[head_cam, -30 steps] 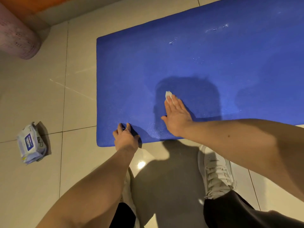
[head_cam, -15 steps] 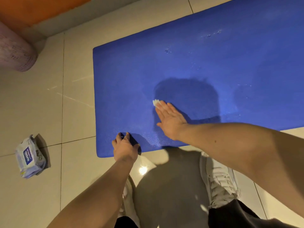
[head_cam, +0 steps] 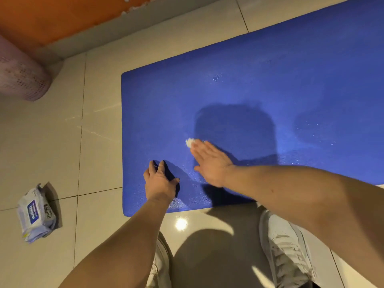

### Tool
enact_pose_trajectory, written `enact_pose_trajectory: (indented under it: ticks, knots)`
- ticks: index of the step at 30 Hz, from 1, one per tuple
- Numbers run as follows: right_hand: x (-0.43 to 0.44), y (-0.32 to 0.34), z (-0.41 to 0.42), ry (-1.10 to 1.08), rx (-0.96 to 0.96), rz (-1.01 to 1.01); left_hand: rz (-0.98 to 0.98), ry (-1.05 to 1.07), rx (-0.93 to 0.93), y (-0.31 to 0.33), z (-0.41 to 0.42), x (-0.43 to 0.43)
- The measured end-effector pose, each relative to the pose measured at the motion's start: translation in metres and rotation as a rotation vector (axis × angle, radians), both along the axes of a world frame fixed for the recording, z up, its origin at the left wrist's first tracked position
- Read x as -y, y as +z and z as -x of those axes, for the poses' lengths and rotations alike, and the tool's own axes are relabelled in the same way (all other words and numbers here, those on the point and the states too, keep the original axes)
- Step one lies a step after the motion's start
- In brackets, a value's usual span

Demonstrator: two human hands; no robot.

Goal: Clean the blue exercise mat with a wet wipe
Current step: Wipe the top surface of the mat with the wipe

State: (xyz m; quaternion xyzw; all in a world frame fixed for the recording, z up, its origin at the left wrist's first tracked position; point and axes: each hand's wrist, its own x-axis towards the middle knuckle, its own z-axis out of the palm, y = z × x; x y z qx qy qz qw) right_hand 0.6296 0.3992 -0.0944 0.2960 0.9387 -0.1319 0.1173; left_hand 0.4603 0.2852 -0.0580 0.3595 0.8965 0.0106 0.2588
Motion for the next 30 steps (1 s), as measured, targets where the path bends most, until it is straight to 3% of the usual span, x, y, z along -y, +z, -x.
enact_pose_trajectory:
  ticks: [4, 6, 11, 14, 17, 20, 23, 30]
  knots:
    - [-0.05, 0.003, 0.009, -0.296, 0.054, 0.04, 0.07, -0.001, 0.019, -0.003, -0.001, -0.006]
    - [-0.044, 0.001, 0.016, -0.325, 0.021, 0.081, 0.082, 0.011, 0.028, -0.004, -0.003, -0.005]
    - [0.043, 0.002, 0.019, 0.061, 0.034, 0.021, 0.086, -0.021, 0.003, -0.007, -0.001, 0.0]
    - [0.024, -0.004, 0.017, 0.1, -0.08, 0.05, 0.101, -0.031, -0.028, -0.006, -0.002, 0.0]
    - [-0.024, -0.003, 0.026, -0.039, -0.121, 0.095, 0.108, -0.039, -0.044, -0.005, -0.003, 0.0]
    - [-0.061, 0.0, 0.036, -0.255, 0.018, 0.059, 0.107, -0.041, -0.047, -0.005, -0.003, 0.002]
    - [-0.057, 0.003, 0.044, -0.324, 0.046, 0.118, 0.107, -0.042, -0.057, -0.005, -0.003, 0.002]
    - [0.039, -0.008, 0.028, 0.083, -0.01, 0.022, 0.088, -0.053, -0.05, -0.007, -0.003, 0.003]
